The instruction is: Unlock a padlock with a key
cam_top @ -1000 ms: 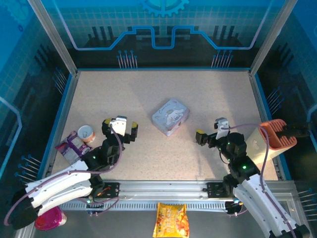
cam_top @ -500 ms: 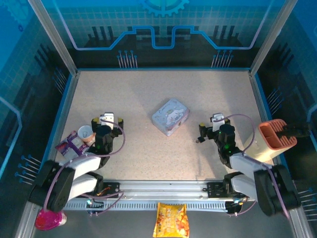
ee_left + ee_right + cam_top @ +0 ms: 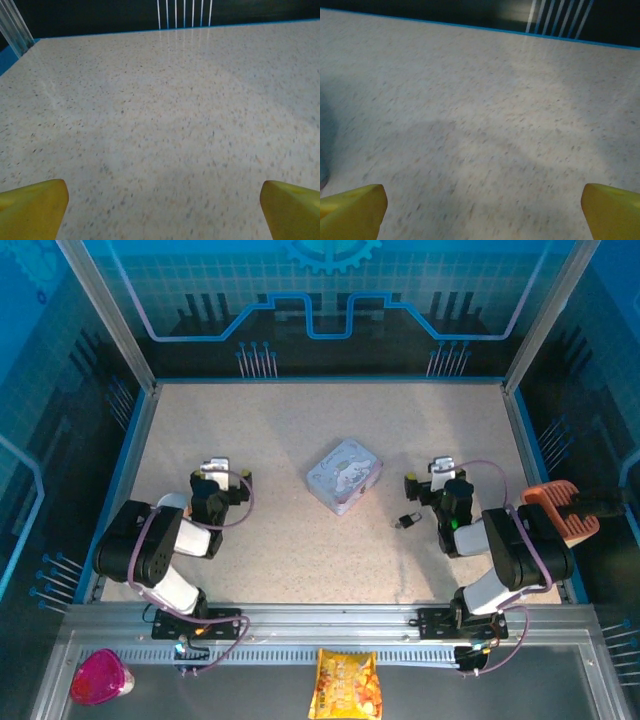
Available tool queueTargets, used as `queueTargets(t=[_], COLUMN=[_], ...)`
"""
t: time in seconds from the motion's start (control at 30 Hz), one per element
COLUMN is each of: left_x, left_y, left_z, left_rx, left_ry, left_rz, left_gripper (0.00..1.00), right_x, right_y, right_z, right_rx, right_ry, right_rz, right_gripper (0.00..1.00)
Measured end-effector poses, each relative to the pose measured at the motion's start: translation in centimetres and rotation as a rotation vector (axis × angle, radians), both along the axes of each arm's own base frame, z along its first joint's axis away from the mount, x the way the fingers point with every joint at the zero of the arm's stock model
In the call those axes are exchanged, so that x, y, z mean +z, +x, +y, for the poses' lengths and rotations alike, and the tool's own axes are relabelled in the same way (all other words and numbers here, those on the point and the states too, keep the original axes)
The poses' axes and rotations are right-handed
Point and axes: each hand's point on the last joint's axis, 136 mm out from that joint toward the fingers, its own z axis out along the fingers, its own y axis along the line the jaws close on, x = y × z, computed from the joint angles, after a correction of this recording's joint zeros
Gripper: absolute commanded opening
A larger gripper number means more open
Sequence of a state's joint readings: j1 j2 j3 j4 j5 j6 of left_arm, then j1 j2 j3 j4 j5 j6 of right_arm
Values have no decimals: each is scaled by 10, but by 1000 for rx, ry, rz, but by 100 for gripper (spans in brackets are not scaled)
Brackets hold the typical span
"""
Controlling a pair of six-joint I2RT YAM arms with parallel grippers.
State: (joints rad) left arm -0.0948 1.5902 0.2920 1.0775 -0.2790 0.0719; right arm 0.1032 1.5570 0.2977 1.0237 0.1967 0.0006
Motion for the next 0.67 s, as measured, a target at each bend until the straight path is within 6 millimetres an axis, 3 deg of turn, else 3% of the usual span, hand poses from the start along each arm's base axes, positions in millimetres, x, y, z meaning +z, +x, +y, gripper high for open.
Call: queueTargets(t=[0.13,0.67], left_x=[17,6], left_y=[14,11], left_z=[12,14], left_rx=[48,65], left_ry=[-43,-66], left_rz=[-37,9], left_gripper=[99,99], right_x=[20,8], right_y=[17,13], right_z=[-5,-9], right_rx=[-41,-60], right_ry=[3,-3], right_rz=[-47,4], right_gripper=[100,100])
